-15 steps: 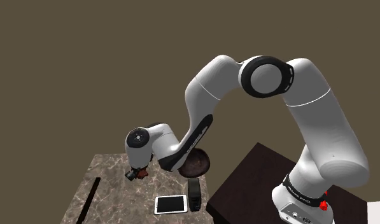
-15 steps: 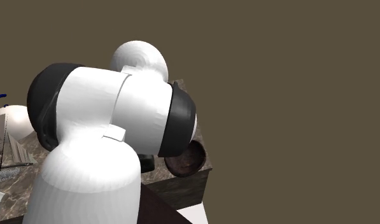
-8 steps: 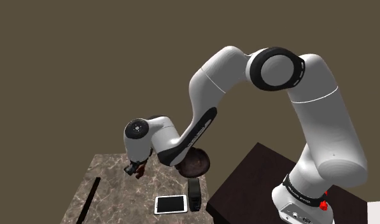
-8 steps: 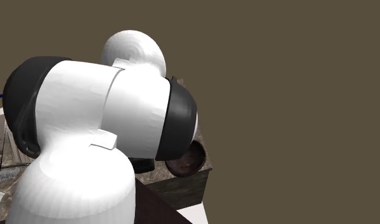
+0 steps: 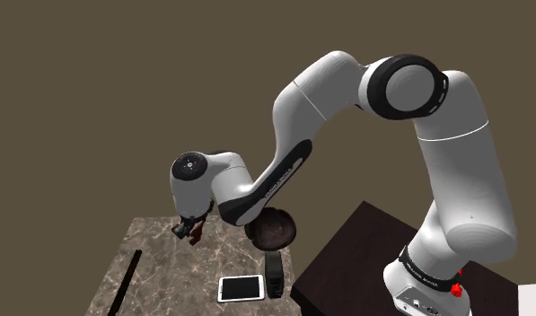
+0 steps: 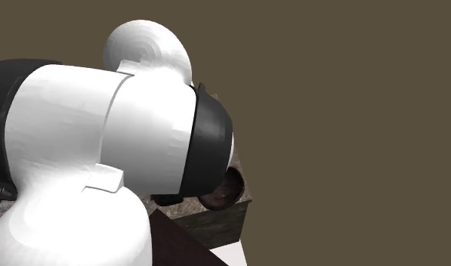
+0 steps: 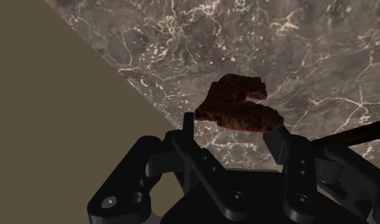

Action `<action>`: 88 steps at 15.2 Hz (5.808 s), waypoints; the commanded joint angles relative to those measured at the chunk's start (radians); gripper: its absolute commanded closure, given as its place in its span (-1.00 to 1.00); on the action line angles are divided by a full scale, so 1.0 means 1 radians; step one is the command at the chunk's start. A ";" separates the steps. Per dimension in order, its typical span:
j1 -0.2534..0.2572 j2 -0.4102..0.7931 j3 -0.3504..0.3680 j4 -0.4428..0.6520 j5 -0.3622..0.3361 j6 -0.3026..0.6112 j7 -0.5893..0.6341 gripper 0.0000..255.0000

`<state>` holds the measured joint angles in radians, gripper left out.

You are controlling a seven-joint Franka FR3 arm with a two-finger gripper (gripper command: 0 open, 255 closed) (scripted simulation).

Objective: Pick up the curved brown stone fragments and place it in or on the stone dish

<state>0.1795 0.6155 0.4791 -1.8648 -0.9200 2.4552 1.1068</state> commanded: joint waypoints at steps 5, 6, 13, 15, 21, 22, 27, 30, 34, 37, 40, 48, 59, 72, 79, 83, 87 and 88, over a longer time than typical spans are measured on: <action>-0.026 -0.060 0.037 -0.014 0.055 -0.036 -0.047 1.00; -0.031 -0.070 0.043 -0.015 0.065 -0.043 -0.055 1.00; -0.051 -0.110 0.060 -0.039 0.091 -0.050 -0.076 -1.00; -0.046 -0.088 0.054 -0.064 0.089 -0.022 -0.037 -1.00; -0.020 -0.008 0.033 -0.122 0.077 0.063 0.085 -1.00; -0.014 0.007 0.029 -0.129 0.075 0.077 0.106 -1.00; 0.014 0.071 0.006 -0.140 0.057 0.130 0.177 -1.00; 0.030 0.108 -0.018 -0.119 0.033 0.146 0.192 -1.00; 0.049 0.152 -0.045 -0.091 0.006 0.165 0.208 -1.00; 0.049 0.152 -0.045 -0.091 0.006 0.165 0.208 -1.00; 0.049 0.152 -0.045 -0.091 0.006 0.165 0.208 -1.00; 0.048 0.152 -0.045 -0.091 0.006 0.165 0.208 1.00; 0.000 0.061 0.018 -0.135 0.074 0.116 0.154 1.00; -0.081 -0.080 0.125 -0.176 0.204 0.028 0.055 1.00; -0.123 -0.152 0.181 -0.183 0.280 -0.024 -0.001 1.00; -0.164 -0.202 0.204 -0.223 0.315 -0.020 -0.037 1.00; -0.283 -0.316 0.234 -0.370 0.377 0.057 -0.131 1.00; -0.313 -0.345 0.242 -0.405 0.398 0.076 -0.160 1.00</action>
<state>-0.1002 0.2968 0.7154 -2.2360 -0.5403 2.5102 0.9809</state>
